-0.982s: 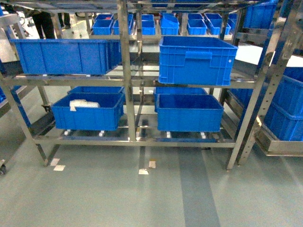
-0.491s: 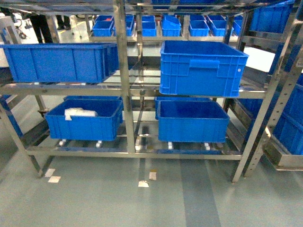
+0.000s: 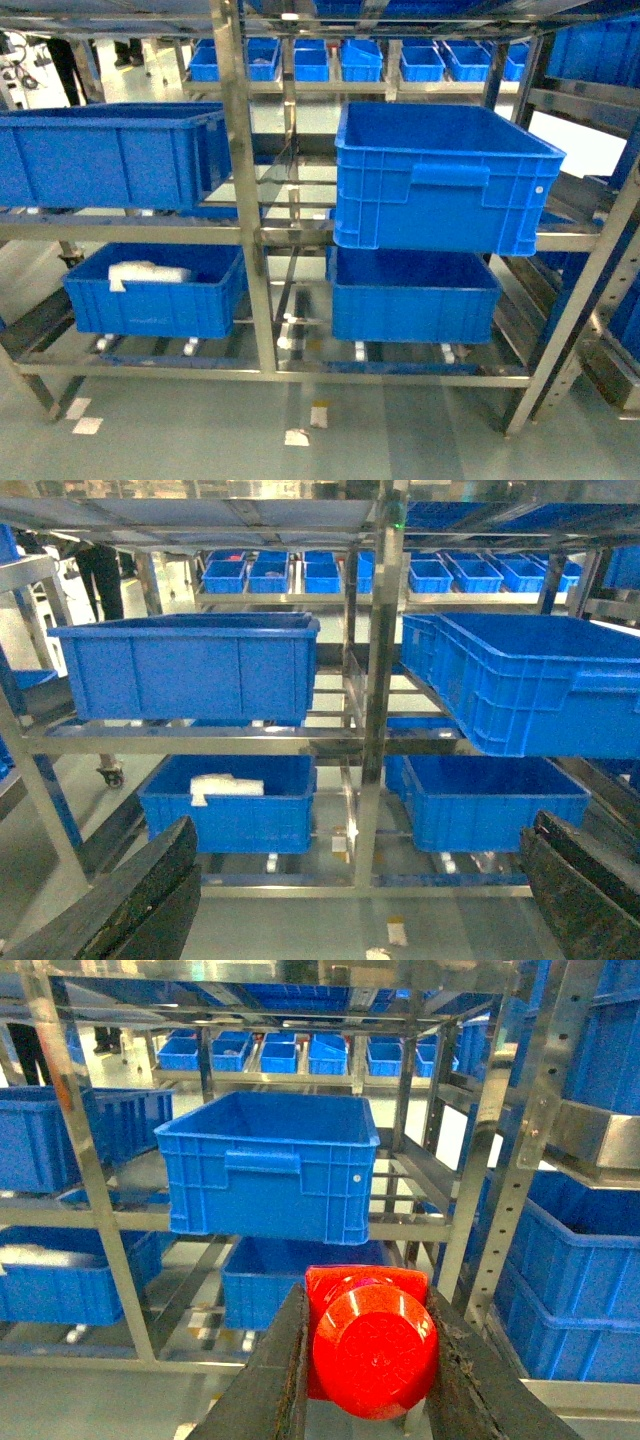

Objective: Pick red block from blue box to shelf

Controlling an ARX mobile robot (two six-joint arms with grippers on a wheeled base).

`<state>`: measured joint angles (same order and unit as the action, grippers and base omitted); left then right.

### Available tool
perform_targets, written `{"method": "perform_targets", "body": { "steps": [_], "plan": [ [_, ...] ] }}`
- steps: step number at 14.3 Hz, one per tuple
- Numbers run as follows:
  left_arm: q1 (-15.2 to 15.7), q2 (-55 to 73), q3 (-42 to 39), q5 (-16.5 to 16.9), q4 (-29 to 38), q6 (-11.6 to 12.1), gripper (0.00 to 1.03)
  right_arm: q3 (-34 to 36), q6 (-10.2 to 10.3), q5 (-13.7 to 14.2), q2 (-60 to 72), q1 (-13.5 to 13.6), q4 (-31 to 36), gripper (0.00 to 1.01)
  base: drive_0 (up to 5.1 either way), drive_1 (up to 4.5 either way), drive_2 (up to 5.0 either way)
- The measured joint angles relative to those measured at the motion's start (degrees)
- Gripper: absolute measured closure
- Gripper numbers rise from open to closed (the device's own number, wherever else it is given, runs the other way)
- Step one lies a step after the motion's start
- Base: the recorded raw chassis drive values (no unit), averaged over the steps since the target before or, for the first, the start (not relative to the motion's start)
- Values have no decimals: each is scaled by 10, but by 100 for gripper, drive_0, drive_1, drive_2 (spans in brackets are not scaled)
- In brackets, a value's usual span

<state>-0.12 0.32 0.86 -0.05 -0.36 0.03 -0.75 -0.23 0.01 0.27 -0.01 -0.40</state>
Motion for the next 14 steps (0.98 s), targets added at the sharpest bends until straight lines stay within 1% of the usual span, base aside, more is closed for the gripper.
{"method": "perform_targets", "body": {
  "steps": [14],
  "plan": [
    [0,0,0,0,0,0,5,0,0,0,0,0,0,78,-2,423,-428]
  ]
}}
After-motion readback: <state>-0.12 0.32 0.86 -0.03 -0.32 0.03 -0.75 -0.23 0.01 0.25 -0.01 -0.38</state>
